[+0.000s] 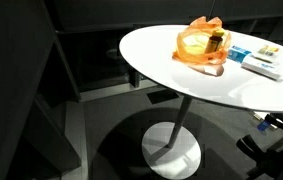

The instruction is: Move the lotion bottle to the plastic

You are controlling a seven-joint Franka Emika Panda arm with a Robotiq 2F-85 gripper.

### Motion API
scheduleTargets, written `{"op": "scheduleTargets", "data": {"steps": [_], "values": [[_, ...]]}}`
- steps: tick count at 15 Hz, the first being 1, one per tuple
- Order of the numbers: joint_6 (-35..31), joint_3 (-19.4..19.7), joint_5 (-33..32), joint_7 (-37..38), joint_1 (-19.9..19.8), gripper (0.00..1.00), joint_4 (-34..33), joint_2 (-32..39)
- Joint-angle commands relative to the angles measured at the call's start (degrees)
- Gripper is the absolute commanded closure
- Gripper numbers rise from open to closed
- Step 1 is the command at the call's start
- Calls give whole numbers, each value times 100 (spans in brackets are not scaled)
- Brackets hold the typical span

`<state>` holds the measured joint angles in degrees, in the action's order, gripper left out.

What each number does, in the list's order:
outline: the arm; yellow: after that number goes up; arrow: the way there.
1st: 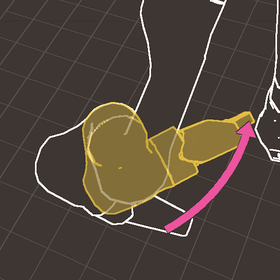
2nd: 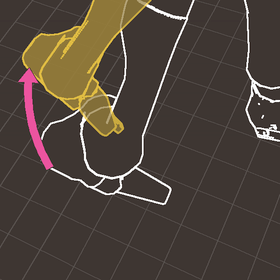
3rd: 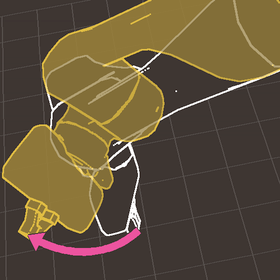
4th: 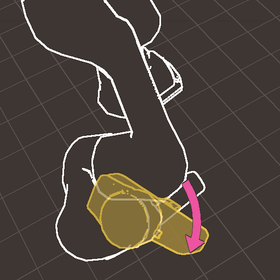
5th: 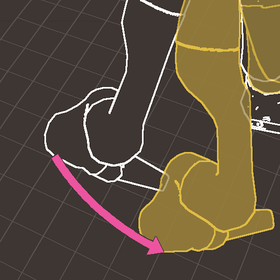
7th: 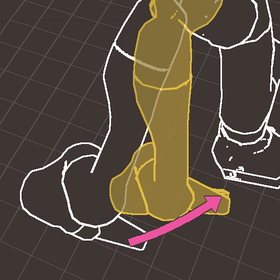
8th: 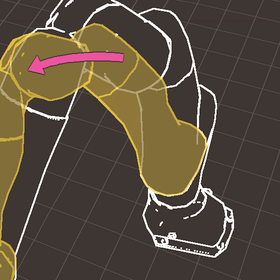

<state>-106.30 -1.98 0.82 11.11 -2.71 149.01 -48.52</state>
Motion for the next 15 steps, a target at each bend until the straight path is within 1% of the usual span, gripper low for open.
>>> {"op": "scheduleTargets", "data": {"steps": [1, 4, 9, 13, 15], "values": [[16, -19, 17, -19, -28, 0, -15, 4], [125, 2, 40, -26, -29, 0, -150, 194], [219, 55, 33, -118, -17, 0, -498, 869], [114, 102, -71, -297, -9, 0, -630, 1442], [7, 179, -82, -540, 23, 0, -608, 1691]]}}
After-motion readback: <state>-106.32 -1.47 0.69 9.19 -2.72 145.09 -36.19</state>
